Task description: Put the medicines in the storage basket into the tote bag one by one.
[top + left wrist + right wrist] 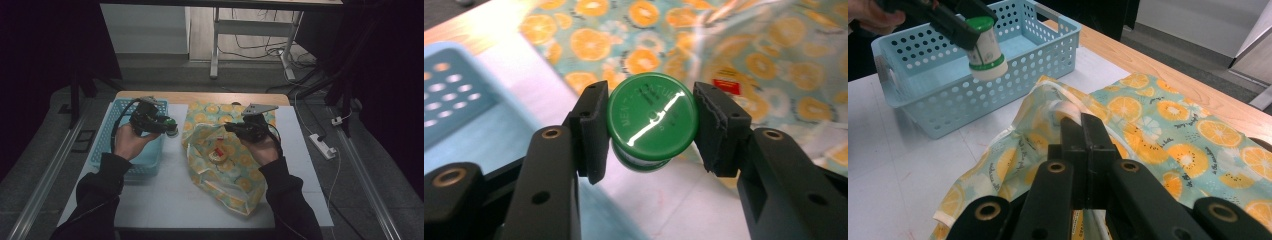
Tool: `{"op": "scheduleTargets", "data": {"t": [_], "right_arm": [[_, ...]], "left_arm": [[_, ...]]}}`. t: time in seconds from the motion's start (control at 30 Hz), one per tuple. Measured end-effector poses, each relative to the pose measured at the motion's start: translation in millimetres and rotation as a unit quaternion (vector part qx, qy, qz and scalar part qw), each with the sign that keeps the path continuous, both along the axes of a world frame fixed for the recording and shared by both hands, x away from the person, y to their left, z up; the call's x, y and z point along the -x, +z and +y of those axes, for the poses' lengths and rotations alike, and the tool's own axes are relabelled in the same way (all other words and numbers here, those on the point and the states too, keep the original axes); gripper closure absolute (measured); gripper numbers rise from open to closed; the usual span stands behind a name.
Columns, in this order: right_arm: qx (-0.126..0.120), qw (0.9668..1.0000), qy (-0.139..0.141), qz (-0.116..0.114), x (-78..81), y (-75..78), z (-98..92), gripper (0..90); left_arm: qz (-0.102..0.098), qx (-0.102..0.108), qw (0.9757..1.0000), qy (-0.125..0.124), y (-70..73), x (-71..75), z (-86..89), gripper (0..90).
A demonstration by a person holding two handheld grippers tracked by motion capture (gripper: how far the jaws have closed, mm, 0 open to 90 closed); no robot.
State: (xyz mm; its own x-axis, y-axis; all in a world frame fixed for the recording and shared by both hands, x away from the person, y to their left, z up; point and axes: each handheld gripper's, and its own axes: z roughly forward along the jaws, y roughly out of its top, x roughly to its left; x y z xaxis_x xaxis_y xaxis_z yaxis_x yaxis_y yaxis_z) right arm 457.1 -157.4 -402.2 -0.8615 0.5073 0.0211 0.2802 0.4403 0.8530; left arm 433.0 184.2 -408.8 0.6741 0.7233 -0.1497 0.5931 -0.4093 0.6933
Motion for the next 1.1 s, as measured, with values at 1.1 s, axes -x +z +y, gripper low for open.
{"op": "scheduleTargets", "data": {"t": [1.1], "right_arm": [[-0.001,1.0,0.0,-0.001,0.9,0.2,1.0,90.0]], "left_arm": [[0.003,-0.015,0.9929,-0.118,-24.2,-4.7,-114.9,51.6]]}}
